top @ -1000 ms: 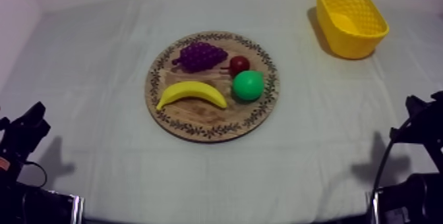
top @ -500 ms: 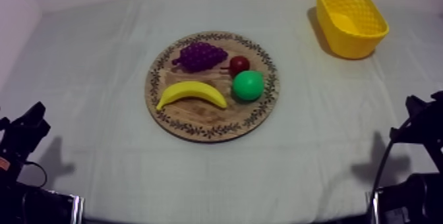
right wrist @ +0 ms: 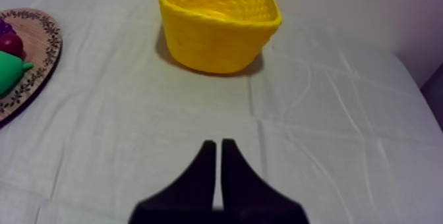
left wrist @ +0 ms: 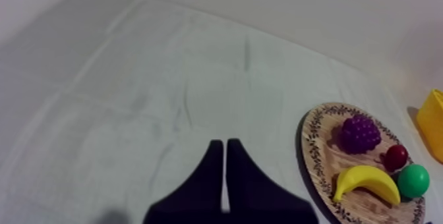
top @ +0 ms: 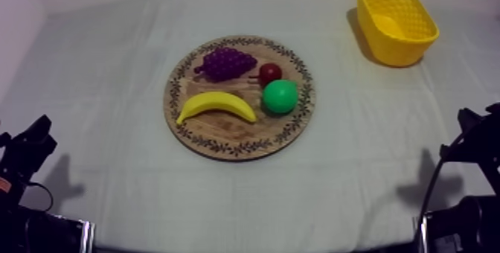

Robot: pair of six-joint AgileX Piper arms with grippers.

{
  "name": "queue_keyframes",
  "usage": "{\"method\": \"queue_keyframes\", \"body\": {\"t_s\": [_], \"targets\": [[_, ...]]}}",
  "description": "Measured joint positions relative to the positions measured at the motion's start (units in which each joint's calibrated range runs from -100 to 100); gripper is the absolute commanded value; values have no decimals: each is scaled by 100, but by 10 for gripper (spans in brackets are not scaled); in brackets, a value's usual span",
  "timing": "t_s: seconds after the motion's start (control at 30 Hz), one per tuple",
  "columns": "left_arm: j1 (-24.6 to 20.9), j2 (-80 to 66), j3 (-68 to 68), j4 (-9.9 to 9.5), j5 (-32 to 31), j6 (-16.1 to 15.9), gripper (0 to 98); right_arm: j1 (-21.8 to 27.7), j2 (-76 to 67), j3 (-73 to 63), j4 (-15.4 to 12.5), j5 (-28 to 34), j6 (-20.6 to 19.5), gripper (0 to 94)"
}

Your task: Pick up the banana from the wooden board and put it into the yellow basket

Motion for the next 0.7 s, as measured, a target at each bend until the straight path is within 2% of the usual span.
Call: {"method": "queue_keyframes", "body": {"t_s": [0.37,0.57,0.7], "targets": [[0,0,0,0,0,0,1,-69,0,0,0,129,-346,26],[0,0,0,0,0,0,1,-66,72,-96,155,292,-401,25],[0,0,0,0,0,0,1,-169,402,-482,162,322,-305,21]]}}
